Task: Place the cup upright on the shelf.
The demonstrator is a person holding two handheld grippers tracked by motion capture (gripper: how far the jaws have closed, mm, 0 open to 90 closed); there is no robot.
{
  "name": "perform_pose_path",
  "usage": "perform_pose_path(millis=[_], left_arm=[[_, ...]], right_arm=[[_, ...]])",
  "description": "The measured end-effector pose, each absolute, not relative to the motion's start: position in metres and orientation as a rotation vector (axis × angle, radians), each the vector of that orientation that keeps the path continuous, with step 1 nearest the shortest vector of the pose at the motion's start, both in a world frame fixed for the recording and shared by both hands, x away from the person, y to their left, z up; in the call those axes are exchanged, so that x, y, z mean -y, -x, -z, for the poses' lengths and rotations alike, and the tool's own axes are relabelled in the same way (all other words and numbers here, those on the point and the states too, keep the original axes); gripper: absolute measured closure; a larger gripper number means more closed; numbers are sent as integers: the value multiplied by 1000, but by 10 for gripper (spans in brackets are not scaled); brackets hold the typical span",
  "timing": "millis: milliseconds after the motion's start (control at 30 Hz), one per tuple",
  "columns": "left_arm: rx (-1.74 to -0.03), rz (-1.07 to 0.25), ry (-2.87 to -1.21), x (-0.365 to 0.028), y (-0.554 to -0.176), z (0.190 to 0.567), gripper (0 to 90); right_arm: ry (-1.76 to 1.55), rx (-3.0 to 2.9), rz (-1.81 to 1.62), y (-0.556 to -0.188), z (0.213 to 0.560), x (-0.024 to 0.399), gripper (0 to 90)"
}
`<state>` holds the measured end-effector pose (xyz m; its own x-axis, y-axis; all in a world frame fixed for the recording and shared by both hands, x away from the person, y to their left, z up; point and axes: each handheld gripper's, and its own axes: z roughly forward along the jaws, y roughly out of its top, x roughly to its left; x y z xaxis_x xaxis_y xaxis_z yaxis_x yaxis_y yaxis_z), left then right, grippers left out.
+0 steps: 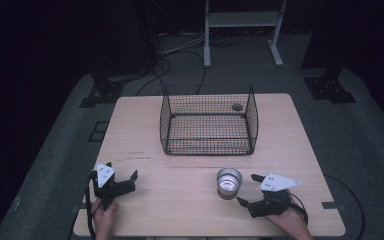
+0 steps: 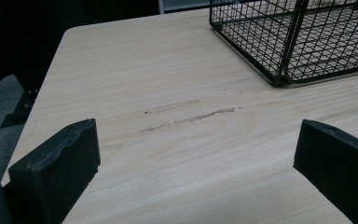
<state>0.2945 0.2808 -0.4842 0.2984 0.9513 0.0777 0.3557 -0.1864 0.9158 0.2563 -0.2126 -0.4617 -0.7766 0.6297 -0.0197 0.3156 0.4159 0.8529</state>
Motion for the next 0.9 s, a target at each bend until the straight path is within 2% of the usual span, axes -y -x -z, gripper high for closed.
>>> perform_pose_path(millis=[267, 333, 900], left_arm=[[-1192, -879, -1716, -281, -294, 484, 0], [-1192, -879, -1715, -281, -294, 484, 0], [-1194, -876, -1712, -282, -294, 484, 0]], right_arm=[[-808, -2367, -1281, -260, 462, 202, 77], [-815, -2378, -1264, -263, 464, 198, 42], [-832, -2417, -1236, -275, 465, 182, 32]])
